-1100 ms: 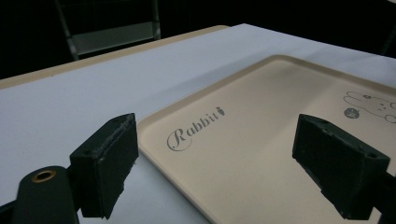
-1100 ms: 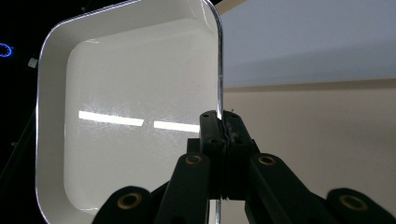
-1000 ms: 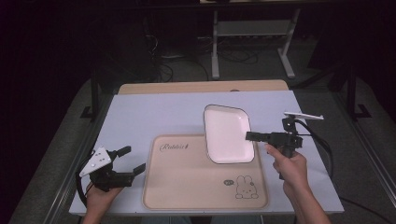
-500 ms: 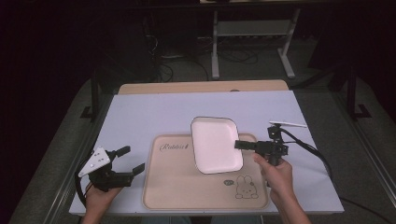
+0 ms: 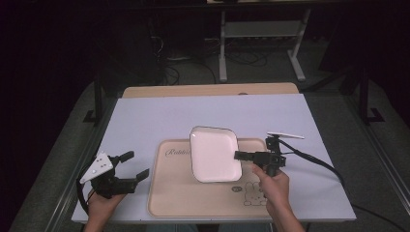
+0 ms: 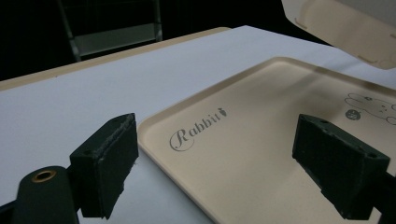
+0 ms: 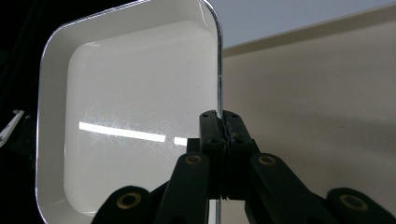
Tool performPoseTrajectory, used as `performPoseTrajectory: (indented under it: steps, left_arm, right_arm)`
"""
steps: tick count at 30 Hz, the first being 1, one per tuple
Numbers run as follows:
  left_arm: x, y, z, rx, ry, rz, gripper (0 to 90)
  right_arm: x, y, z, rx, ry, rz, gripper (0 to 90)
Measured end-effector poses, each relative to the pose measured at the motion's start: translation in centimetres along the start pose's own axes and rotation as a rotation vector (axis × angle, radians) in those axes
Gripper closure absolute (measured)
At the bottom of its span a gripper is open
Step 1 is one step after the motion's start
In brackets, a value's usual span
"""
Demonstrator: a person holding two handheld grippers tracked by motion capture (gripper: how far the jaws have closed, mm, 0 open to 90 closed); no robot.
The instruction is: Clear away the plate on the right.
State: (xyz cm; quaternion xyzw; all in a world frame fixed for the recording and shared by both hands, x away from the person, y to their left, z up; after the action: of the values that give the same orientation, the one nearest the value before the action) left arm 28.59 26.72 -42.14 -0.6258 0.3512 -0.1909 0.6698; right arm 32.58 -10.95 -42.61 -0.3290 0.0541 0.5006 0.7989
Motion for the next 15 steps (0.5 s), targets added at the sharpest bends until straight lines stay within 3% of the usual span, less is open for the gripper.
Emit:
performPoseTrajectory:
  steps: [5,15]
  left_arm:
    - [-0.1,0.0,0.1,-0.001,0.0,-0.004,13.9]
    - [-0.1,0.0,0.2,-0.004,-0.002,-0.003,13.9]
  right_arm:
    - [0.5,0.2,-0.4,0.032,0.0,-0.006,88.2]
    - [1.2,0.8,-1.6,0.05,0.053,-0.009,88.1]
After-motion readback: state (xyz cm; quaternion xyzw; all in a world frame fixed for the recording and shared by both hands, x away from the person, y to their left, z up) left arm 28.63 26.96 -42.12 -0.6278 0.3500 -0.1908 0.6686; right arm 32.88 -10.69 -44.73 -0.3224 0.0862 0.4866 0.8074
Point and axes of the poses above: each handheld gripper's, and its own axes: x roughly forward along the jaws, y roughly out of its underside, z roughly to its left, the point moved 6 cm from there along x, roughly forward along the jaws, and after that the axes turned 6 degrees about -z, right-handed, at the moved point
